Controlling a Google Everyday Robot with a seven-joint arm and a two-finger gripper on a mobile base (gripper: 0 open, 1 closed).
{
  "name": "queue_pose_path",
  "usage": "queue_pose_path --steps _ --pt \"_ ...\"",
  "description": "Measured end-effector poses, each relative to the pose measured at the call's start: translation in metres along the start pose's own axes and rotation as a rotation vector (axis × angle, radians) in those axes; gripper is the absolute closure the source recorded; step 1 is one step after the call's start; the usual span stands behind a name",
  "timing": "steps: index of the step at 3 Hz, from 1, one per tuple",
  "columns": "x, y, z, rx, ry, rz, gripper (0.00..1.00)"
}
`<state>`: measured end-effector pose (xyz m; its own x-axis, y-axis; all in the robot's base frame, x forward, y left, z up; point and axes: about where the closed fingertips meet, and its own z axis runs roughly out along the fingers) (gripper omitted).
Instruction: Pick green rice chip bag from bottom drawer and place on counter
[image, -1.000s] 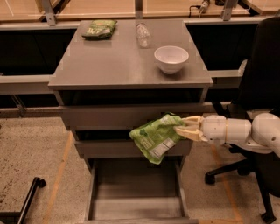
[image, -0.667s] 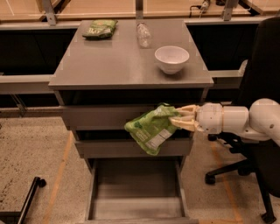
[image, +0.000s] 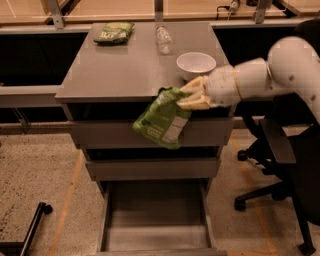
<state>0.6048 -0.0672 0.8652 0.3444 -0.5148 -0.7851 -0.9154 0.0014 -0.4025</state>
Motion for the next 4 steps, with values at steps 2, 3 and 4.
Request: queue_pose_path --steps 2,3,4 --pt "-0.035 -0.027 0.016 -0.038 -0.017 -0.069 1.00" --pt "-0.045 -0.033 0.012 0.015 -0.022 -0.101 1.00" --pt "-0.105 -0.065 0.000 0.078 -0.062 -0.277 1.00"
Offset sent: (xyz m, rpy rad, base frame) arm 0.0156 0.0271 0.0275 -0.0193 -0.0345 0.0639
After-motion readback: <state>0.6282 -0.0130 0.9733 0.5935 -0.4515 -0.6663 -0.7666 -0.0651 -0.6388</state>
